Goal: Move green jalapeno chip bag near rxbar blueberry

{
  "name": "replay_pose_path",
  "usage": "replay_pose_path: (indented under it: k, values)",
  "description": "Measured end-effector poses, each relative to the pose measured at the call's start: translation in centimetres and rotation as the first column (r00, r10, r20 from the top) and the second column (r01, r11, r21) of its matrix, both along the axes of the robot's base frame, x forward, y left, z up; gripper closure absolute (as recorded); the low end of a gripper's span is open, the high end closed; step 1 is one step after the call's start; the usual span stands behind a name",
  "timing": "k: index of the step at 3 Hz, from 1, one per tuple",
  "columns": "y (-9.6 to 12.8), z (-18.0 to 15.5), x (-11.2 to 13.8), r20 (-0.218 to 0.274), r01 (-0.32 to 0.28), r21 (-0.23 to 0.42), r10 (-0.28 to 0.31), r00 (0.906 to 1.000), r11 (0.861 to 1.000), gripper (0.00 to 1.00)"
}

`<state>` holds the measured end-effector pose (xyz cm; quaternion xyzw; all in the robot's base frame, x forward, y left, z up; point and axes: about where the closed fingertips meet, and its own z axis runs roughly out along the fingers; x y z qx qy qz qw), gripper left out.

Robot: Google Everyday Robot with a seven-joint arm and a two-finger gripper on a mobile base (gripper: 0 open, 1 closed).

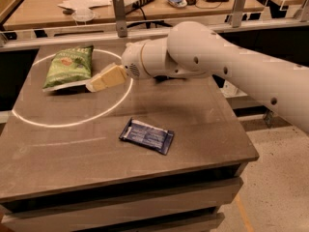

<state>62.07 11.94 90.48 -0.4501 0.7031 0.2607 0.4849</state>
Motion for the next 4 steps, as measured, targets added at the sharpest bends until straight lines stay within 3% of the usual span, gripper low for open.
replay_pose_path:
  k: [1,3,4]
  values:
    - [3.9,-1.9,0.3,-0.022,-0.027,0.002,0.027,0.9994,1.000,0.00]
    - [7.9,-4.4,1.1,-0.058,-0.047,0.005,0.047,0.9972,0.999,0.00]
    - [9.9,-5.5,2.0,-0.073,-0.072,0.004,0.072,0.9948,0.997,0.26]
